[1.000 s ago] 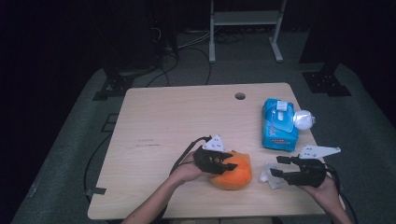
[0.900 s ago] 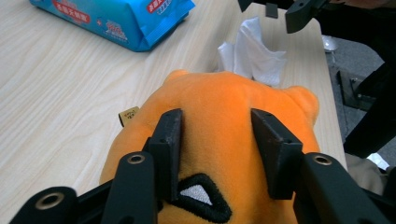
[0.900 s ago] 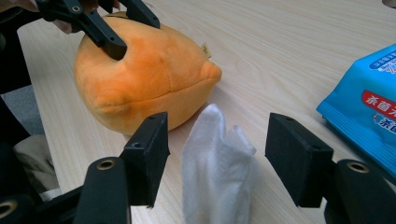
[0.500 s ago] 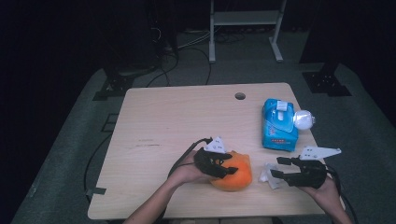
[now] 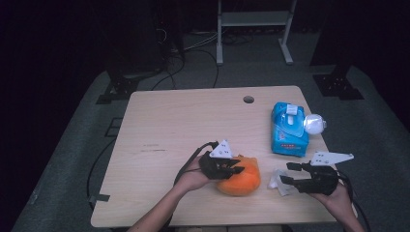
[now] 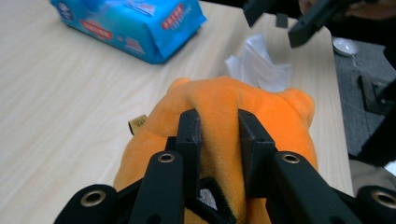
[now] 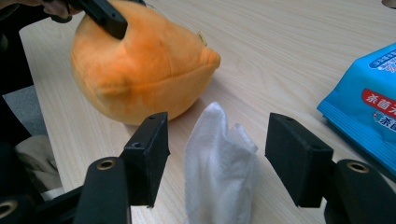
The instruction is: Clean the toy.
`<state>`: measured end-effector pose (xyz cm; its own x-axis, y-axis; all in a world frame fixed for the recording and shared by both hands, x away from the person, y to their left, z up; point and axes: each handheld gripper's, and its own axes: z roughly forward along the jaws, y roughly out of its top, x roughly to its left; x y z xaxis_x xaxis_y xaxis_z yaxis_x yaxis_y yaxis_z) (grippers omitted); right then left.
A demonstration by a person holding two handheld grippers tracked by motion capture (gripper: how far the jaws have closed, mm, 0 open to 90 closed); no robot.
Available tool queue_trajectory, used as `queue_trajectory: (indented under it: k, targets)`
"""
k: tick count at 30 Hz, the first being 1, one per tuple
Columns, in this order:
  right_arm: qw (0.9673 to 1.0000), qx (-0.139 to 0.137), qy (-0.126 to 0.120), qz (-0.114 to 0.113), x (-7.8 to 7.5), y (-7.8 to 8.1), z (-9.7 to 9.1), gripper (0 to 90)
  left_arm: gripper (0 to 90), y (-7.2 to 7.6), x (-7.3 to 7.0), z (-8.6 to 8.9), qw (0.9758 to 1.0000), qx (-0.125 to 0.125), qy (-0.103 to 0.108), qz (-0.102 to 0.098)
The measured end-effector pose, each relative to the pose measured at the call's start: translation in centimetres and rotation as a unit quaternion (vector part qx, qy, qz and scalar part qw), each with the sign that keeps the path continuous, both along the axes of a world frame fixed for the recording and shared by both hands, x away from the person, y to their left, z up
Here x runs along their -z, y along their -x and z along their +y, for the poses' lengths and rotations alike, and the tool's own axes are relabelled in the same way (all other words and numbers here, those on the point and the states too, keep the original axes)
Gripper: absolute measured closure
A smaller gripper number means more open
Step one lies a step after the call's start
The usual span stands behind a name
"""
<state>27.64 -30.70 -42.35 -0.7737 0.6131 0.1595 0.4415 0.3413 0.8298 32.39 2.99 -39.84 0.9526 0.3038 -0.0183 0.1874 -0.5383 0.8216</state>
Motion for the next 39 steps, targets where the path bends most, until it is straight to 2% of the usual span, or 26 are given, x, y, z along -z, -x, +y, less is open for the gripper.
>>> queue_trajectory:
  k: [2,5,8,10,12,14,16,21,23,26,30,39]
  targets:
    - [1.0000,0.000,0.000,0.000,0.0,-0.1,-0.1,38.4,73.8,-0.3,-0.5,0.3,0.9999,-0.009,0.002,-0.007]
    - [1.0000,0.003,-0.003,0.002,0.1,-0.1,-0.2,38.4,73.7,-1.0,-1.3,0.9,0.9990,-0.029,0.001,-0.035]
    - [1.0000,0.004,-0.004,0.002,0.2,-0.2,-0.2,38.4,73.3,-2.1,-1.6,1.7,0.9955,-0.060,-0.022,-0.070]
    - [1.0000,0.006,-0.005,0.004,0.3,-0.3,-0.2,38.4,73.2,-2.9,-1.3,2.2,0.9930,-0.079,-0.035,-0.081]
    - [0.9999,0.007,-0.005,0.007,0.4,-0.4,-0.3,38.4,72.8,-3.5,-0.6,2.5,0.9921,-0.087,-0.045,-0.078]
    - [0.9999,0.009,-0.006,0.009,0.5,-0.5,-0.4,38.4,71.9,-3.7,0.2,2.6,0.9926,-0.087,-0.051,-0.068]
    - [0.9999,0.010,-0.006,0.011,0.6,-0.6,-0.5,38.4,69.7,-3.7,0.9,2.8,0.9942,-0.084,-0.033,-0.059]
    - [0.9999,0.010,-0.003,0.012,0.6,-0.7,-0.6,38.0,47.2,-3.4,0.8,3.2,0.9952,-0.091,-0.004,-0.037]
    - [0.9999,0.010,-0.002,0.011,0.6,-0.7,-0.5,37.7,41.4,-3.2,0.5,3.6,0.9953,-0.091,0.012,-0.029]
    - [0.9998,0.014,-0.002,0.014,0.6,-0.8,-0.6,37.2,37.1,-2.8,0.0,4.4,0.9952,-0.090,0.037,-0.010]
    - [0.9998,0.018,-0.001,0.013,0.7,-0.9,-0.6,36.3,30.0,-2.3,0.0,5.6,0.9946,-0.092,0.047,0.002]
    - [0.9995,0.025,0.005,0.016,1.0,-1.0,-0.7,35.0,26.3,-1.0,0.7,9.0,0.9911,-0.115,0.067,0.007]
